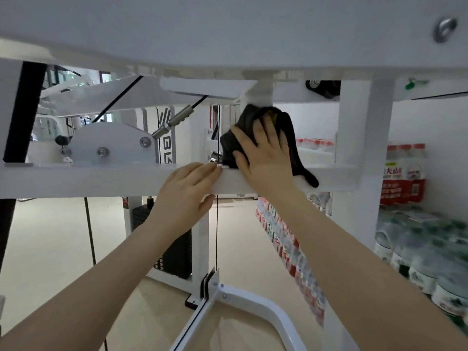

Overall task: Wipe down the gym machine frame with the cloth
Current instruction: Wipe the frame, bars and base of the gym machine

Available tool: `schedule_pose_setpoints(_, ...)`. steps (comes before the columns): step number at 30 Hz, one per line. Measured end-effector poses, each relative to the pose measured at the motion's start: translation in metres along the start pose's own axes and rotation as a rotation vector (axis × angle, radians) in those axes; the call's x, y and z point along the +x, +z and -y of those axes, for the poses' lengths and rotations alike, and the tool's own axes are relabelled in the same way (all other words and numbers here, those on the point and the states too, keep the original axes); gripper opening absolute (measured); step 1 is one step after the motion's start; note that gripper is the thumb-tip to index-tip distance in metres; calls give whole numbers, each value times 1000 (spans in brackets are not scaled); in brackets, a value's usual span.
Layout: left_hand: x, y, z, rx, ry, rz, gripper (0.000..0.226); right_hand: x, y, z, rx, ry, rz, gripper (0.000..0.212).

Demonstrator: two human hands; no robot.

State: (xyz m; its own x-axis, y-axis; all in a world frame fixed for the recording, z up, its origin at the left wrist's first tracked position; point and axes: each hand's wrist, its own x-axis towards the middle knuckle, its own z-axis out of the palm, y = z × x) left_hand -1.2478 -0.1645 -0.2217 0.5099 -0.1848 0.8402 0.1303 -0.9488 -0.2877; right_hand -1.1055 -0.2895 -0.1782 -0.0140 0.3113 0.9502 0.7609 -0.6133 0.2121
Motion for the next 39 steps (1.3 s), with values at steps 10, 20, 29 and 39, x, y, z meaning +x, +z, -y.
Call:
schedule_pose_setpoints(10,-2,-1,-3,-10,-59,33,51,18,-4,14,102,206,-4,47)
schedule_pose_setpoints(20,-3,4,-7,-22,-66,2,52,16,-21,0,349,543,150,52)
schedule_pose_setpoints(29,-7,12,-7,-10,-64,-67,53,-32,-10,9,197,434,63,57)
schedule_pose_setpoints(39,-12,20,-41,178,-164,61,83,-70,-19,-58,19,261,126,49)
